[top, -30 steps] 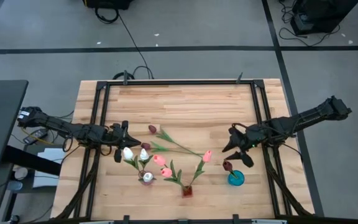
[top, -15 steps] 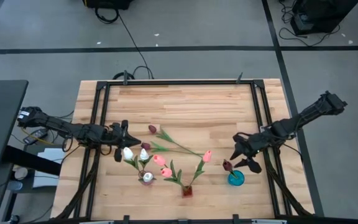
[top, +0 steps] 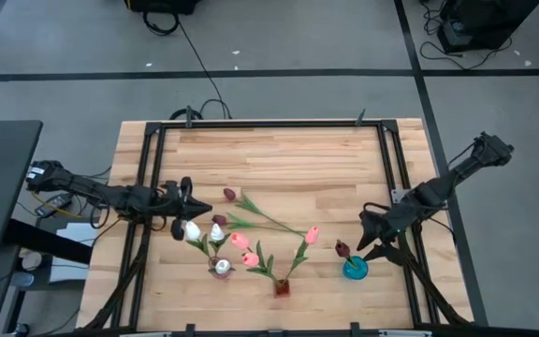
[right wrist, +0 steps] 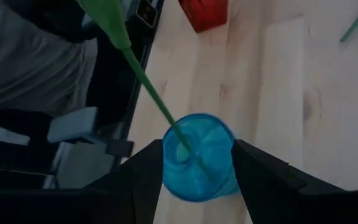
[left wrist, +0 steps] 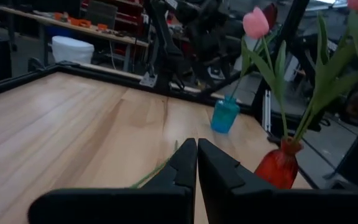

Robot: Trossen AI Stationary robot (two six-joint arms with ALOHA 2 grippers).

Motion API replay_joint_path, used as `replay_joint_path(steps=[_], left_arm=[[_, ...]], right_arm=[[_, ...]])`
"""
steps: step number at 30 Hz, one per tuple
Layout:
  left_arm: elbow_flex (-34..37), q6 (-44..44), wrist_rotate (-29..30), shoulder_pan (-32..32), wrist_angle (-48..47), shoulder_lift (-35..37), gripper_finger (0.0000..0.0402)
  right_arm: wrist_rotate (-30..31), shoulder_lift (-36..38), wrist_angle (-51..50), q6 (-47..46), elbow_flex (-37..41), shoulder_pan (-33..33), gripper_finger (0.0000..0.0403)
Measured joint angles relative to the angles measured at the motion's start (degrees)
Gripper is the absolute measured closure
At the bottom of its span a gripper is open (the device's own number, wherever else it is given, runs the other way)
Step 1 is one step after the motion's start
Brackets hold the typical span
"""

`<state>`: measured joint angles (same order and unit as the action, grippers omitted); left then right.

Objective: Sort flowers into vase by color
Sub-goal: Move the blue vase to the top right side of the table

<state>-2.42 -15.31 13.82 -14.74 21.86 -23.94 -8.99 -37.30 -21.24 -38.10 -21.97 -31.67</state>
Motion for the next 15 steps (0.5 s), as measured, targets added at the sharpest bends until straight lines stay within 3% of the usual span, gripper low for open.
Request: replay_joint_path(steps=[5,12,15], left_arm=[[0.0,-0.2,1.4,0.0,1.1,0.0,0.0383],[0.0,-1.9,2.0,0.0,1.1,0.0,0.0383],[0.0,-1.9,2.0,0.0,1.1,0.0,0.0383]], right_arm=[[7.0,-2.0,-4.8,-5.0,-2.8,-6.8,0.0204],[10.1,-6.4,-6.2,-12.9,-8.9,-17.9,0.0223],[14.3,-9.1,-6.0,-18.1,-10.8,-22.8,0.0237]])
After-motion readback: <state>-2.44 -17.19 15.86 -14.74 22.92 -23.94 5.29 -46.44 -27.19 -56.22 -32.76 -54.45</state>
